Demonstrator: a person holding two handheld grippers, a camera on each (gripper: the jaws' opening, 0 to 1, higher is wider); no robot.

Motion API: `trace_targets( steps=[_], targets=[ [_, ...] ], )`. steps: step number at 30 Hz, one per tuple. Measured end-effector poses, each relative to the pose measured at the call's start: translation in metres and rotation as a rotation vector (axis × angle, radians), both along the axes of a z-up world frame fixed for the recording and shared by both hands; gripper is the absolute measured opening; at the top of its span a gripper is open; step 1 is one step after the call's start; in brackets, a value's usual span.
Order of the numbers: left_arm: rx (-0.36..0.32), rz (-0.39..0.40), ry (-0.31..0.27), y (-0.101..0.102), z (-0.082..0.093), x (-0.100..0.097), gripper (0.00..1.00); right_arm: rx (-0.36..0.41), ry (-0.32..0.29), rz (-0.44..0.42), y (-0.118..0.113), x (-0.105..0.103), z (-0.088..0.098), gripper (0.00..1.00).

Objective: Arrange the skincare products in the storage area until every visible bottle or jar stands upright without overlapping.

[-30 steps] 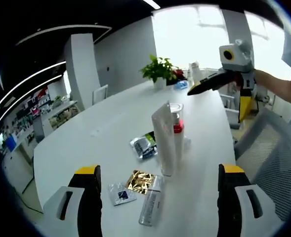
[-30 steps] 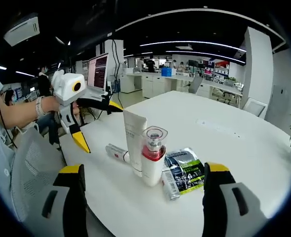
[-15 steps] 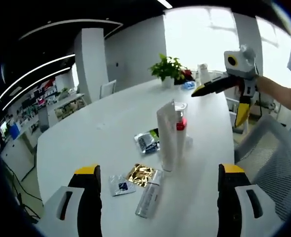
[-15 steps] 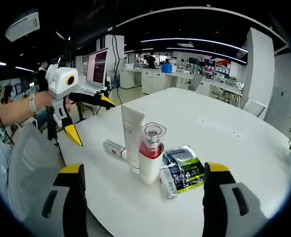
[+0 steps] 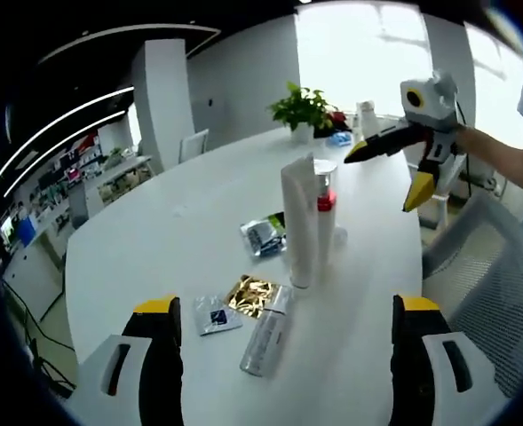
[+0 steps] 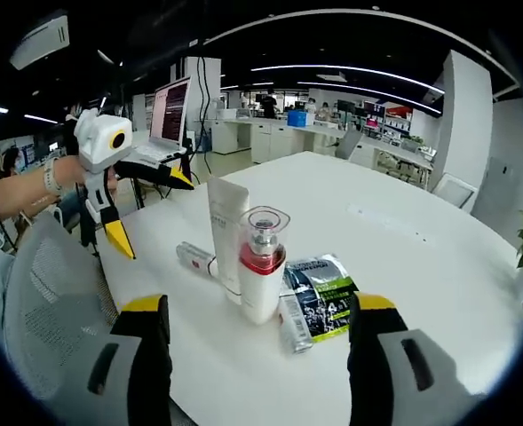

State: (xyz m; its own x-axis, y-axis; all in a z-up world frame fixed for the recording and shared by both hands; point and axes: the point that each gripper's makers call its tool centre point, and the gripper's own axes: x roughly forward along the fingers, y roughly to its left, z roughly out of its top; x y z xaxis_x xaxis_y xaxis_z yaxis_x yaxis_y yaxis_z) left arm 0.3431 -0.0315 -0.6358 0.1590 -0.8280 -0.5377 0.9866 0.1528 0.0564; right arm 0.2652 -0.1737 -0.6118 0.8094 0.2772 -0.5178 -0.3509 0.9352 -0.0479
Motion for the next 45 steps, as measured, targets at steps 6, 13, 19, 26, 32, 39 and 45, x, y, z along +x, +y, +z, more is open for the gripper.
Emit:
trace_targets(
  steps=[6, 13, 19, 26, 32, 39, 45],
  targets=[
    [0.036, -0.007, 0.009, -0.001, -0.013, 0.004, 0.97, 0.010, 0.020, 0.027, 0.002, -0.003, -0.006, 0.59],
    [0.087, -0.030, 0.025, -0.003, -0.027, 0.004, 0.97, 0.041, 0.039, 0.046, 0.005, -0.005, -0.011, 0.43],
    [0.134, -0.052, 0.038, -0.006, -0.039, 0.006, 0.80, 0.060, 0.050, 0.058, 0.008, -0.004, -0.014, 0.35],
    [0.209, -0.065, -0.002, -0.008, -0.056, 0.016, 0.58, 0.070, 0.072, 0.071, 0.011, -0.005, -0.018, 0.30],
    [0.290, -0.081, -0.018, -0.012, -0.075, 0.023, 0.46, 0.087, 0.078, 0.071, 0.011, -0.005, -0.019, 0.27],
    [0.377, -0.112, -0.021, -0.015, -0.094, 0.027, 0.36, 0.104, 0.097, 0.073, 0.012, -0.007, -0.021, 0.25],
    [0.422, -0.128, -0.013, -0.018, -0.105, 0.028, 0.32, 0.114, 0.107, 0.071, 0.012, -0.008, -0.023, 0.24]
  ],
)
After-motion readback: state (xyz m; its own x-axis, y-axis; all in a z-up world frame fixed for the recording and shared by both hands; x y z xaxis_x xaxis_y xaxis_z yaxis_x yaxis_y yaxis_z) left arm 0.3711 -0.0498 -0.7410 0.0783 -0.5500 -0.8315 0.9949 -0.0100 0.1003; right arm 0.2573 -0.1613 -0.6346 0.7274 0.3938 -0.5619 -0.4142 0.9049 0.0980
